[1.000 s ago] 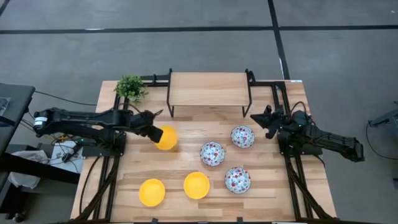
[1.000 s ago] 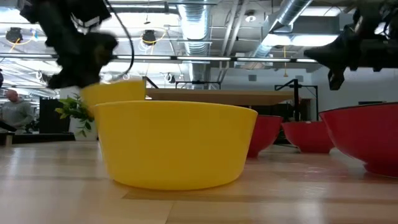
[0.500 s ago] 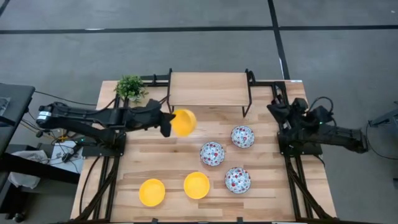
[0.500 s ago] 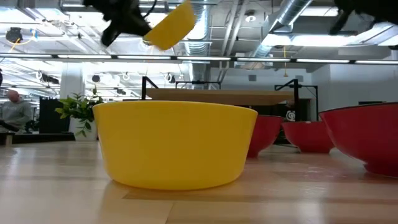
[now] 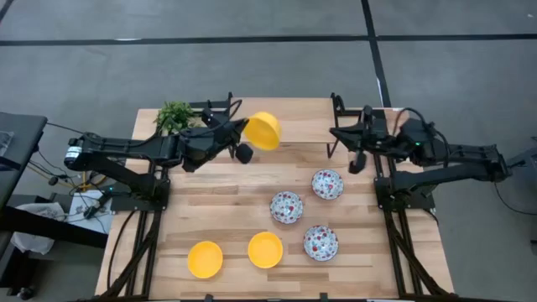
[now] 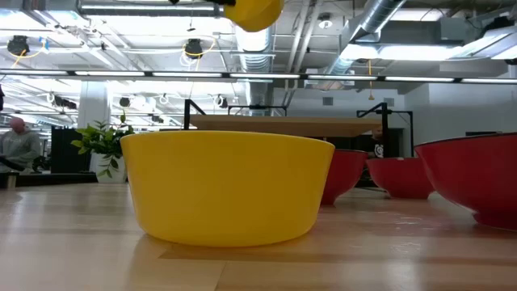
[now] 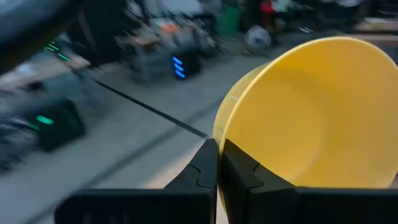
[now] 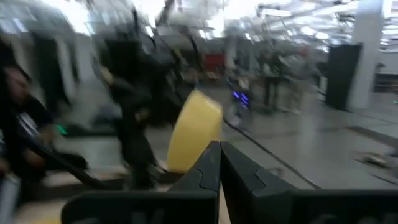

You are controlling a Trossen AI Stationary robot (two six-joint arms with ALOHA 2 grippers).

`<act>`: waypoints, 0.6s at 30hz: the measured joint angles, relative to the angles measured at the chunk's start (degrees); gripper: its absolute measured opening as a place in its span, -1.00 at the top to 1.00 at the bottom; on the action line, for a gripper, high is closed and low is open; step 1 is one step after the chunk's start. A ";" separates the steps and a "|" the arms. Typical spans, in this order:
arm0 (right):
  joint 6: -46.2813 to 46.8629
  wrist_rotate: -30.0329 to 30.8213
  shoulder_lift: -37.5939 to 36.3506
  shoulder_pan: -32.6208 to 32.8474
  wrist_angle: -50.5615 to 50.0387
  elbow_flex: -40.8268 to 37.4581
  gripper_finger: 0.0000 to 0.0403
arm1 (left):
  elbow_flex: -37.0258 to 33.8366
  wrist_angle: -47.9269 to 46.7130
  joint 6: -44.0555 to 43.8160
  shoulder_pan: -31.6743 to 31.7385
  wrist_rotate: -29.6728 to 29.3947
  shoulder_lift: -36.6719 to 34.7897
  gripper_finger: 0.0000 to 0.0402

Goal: Pick & Place Mini bowls
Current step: Put the top yellow bowl on the shelf

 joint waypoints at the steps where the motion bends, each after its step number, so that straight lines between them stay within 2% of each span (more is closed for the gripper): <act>1: -0.94 1.60 1.78 0.46 -2.08 1.98 1.00 | 0.00 2.16 2.64 0.24 -2.15 0.14 0.99; 3: -2.87 5.00 4.92 1.39 -5.10 5.75 1.00 | 0.00 7.51 7.79 0.96 -5.14 0.57 0.99; 5: -4.96 8.75 7.99 2.46 -6.50 9.04 1.00 | 0.00 11.79 11.48 2.27 -5.59 0.63 0.99; 12: -11.48 24.44 19.17 5.83 -6.79 16.99 1.00 | 0.02 19.06 15.17 7.66 -2.81 0.60 0.99; 18: -15.86 27.20 29.34 6.34 -5.55 23.83 1.00 | 0.02 19.55 15.17 10.02 -0.08 1.85 0.99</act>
